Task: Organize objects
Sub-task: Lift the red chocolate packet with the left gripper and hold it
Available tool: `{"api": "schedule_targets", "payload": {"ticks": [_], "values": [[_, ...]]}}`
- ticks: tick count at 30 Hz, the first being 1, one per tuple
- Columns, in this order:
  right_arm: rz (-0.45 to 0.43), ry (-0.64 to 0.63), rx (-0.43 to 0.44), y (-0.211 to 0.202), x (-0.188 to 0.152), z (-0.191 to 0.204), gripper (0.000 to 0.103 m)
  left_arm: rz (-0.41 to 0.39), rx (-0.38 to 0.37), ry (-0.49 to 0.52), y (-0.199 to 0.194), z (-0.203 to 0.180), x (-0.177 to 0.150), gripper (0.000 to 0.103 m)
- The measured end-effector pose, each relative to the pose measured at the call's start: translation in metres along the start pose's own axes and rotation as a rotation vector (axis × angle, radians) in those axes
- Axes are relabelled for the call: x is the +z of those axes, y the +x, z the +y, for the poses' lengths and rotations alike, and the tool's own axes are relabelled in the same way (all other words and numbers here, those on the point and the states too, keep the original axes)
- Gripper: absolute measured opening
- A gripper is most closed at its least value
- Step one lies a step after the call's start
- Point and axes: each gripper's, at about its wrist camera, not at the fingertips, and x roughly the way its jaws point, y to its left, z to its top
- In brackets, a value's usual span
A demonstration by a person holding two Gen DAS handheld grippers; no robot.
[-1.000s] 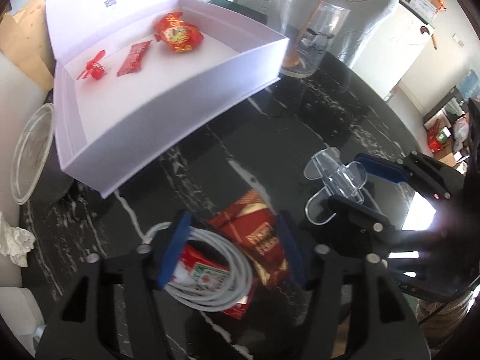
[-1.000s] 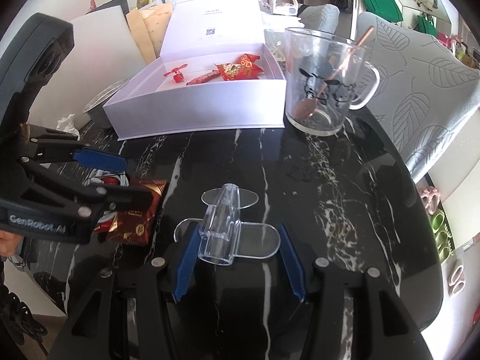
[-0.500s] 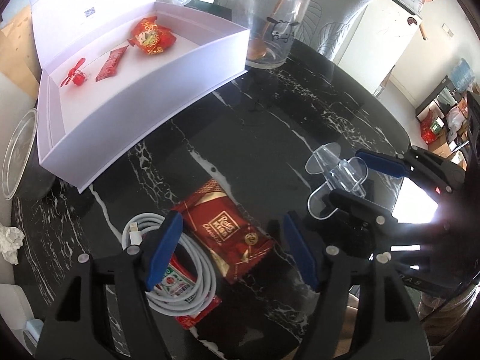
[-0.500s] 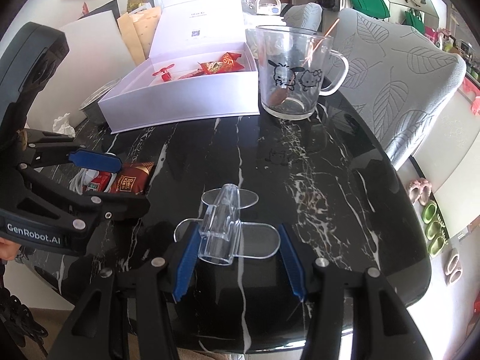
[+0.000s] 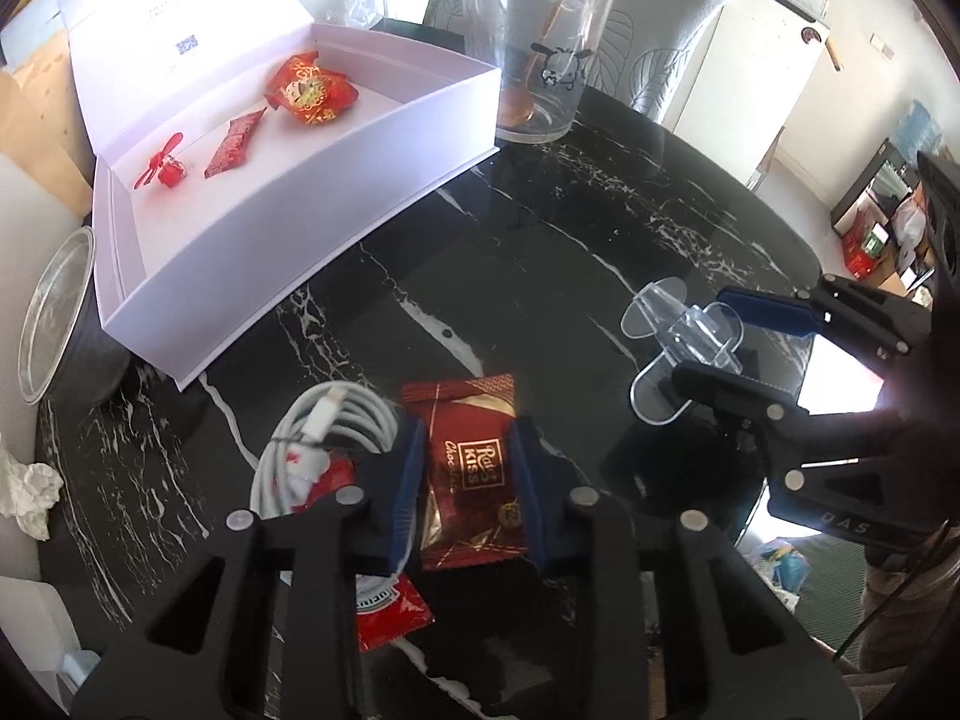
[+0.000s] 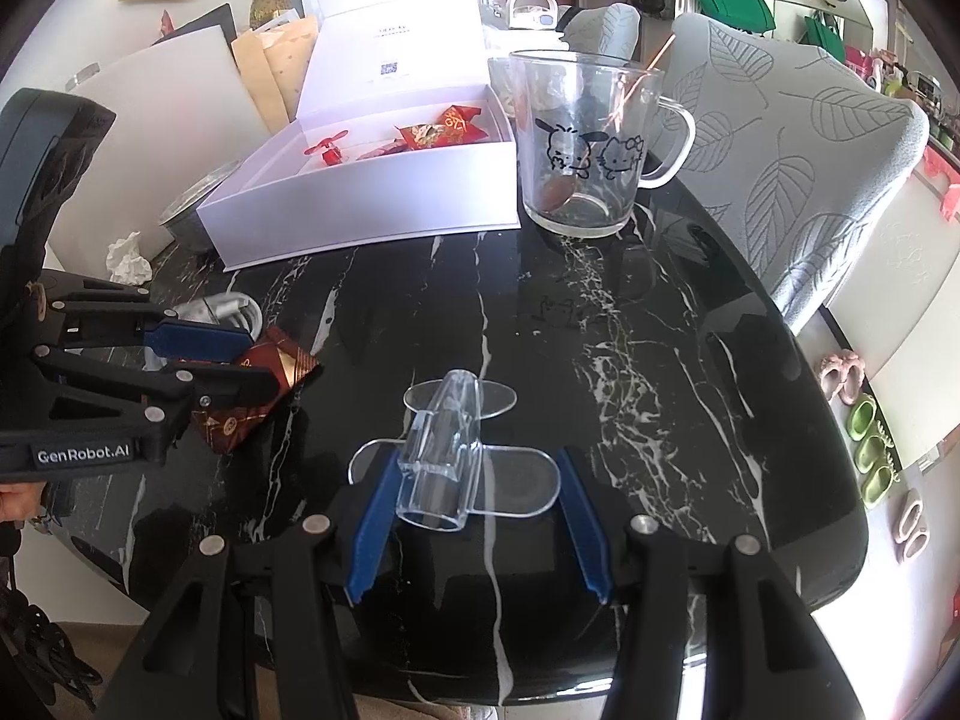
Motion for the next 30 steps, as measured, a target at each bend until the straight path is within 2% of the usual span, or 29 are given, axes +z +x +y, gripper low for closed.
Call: {"api": "schedule_targets", "payload": {"ticks": [4,9,12,13,15,17,20,24,26,28,30], "values": [[-0.006,-0.007,0.005,-0.001,0.001,0.002,0.054,-0.009,-0.001,0.008,-0.004,-0.001,0.0,0.019],[-0.01,-0.011,0.005,-0.001,0.002,0.004,0.054,-0.011,-0.025,0.032,-0.005,-0.006,-0.001,0.019],[-0.014,-0.01,0.007,-0.002,0.001,0.004,0.054,-0.003,-0.007,0.023,-0.005,-0.007,-0.002,0.02],[-0.014,-0.009,0.008,-0.003,0.001,0.004,0.054,-0.003,-0.006,0.012,-0.006,-0.006,-0.003,0.022],[-0.014,-0.008,0.01,-0.003,0.001,0.004,0.054,0.007,-0.01,-0.001,-0.007,-0.005,-0.004,0.036],[-0.012,-0.012,0.014,-0.002,0.0,0.005,0.054,0.017,-0.011,-0.011,-0.006,-0.005,-0.007,0.056],[-0.009,-0.02,0.019,-0.001,-0.001,0.007,0.054,0.031,-0.038,-0.017,-0.005,-0.005,-0.011,0.057],[-0.002,-0.029,0.018,0.0,-0.002,0.009,0.054,0.062,-0.013,-0.005,0.005,-0.01,-0.014,0.057],[0.003,-0.026,0.021,0.0,-0.003,0.008,0.054,0.046,-0.006,0.008,0.004,-0.013,-0.014,0.057],[0.002,-0.011,0.033,0.0,-0.004,0.006,0.054,0.046,-0.041,0.004,0.005,-0.014,-0.013,0.057],[-0.001,-0.005,0.036,0.0,-0.004,0.005,0.054,0.035,-0.028,0.007,0.006,-0.016,-0.013,0.057]]}}
